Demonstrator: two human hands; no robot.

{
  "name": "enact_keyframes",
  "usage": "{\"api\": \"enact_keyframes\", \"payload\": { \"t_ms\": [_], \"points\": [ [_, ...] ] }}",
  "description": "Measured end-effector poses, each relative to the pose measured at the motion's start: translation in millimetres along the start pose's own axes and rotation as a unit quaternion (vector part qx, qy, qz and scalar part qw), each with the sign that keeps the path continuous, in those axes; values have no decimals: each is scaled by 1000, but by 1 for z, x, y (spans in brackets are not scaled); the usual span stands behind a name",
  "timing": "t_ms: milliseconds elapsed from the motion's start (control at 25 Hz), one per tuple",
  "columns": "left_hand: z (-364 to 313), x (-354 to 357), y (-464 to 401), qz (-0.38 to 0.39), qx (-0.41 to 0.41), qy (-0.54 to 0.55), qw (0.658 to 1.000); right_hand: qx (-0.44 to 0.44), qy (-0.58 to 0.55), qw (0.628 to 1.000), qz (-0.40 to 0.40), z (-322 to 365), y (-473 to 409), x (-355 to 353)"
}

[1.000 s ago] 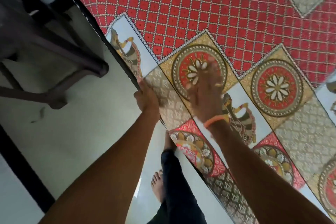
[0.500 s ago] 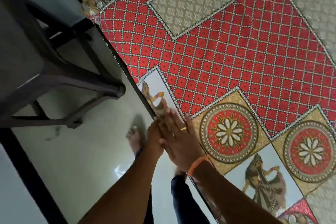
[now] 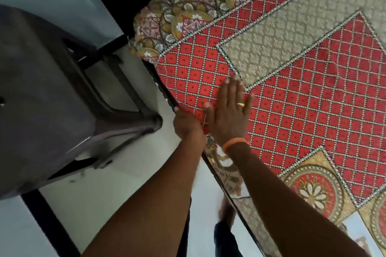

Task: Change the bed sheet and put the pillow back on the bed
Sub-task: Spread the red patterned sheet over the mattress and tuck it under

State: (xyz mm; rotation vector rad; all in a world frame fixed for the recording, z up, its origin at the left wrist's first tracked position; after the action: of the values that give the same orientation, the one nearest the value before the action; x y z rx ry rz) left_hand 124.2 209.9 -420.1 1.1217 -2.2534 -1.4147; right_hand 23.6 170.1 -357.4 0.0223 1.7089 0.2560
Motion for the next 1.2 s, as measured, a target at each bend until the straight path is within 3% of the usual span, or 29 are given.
{"api": "enact_keyframes", "payload": {
  "t_ms": [40,80,160,200,280,360,400,480,560,640,720,840,920,1000,1080,1200],
  "points": [
    [0,1,-2,45,-5,-48,998,-39,10,999,-8,18,1,-3],
    [-1,-2,-5,42,23,-13,999,-73,9,997,-13,31,2,-5],
    [2,3,2,57,158,-155,973,-155,-35,987,-30,45,1,-9],
    [-4,0,0,88,187,-197,958,-222,-67,971,-53,52,0,-14],
    [-23,-8,-5,33,161,-132,977,-322,-129,931,-111,60,-8,-28],
    [-48,-3,-17,43,42,88,994,-252,-170,943,-133,55,-42,-41],
    [-61,2,-6,71,48,90,992,-165,-167,963,-129,48,-67,-43],
    [-101,-2,-40,3,42,181,983,-9,-116,990,-81,39,-116,-42],
    [-139,11,-66,-18,49,181,982,24,-43,998,-36,53,-149,-39],
    [-161,23,-76,-8,45,178,983,-30,30,998,-40,85,-162,-41],
    [-166,25,-80,14,29,202,979,-143,80,985,-61,121,-160,-44],
    [-155,10,-93,28,-39,252,966,-350,97,929,-72,151,-158,-46],
    [-160,-9,-106,-53,47,107,992,-428,2,898,-98,157,-165,-54],
    [-189,-29,-110,-154,252,-12,955,-358,-153,908,-154,148,-186,-65],
    [-215,-13,-112,-52,353,-7,934,-242,-206,933,-169,134,-211,-69],
    [-224,26,-126,130,224,99,961,-192,-143,961,-141,132,-221,-63]
  ]
}}
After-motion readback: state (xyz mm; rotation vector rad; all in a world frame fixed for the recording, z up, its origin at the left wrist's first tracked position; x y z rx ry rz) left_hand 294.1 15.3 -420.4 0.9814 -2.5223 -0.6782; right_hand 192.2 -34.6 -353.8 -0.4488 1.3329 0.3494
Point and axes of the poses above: each hand's wrist, its own y-axis away from the middle knuckle, its own x-axis out of the palm, z = x × y, the point moved 4 cm from there along -y, towards the middle knuckle, and after that the axes turned 13 degrees about y, right-handed, at the moved point
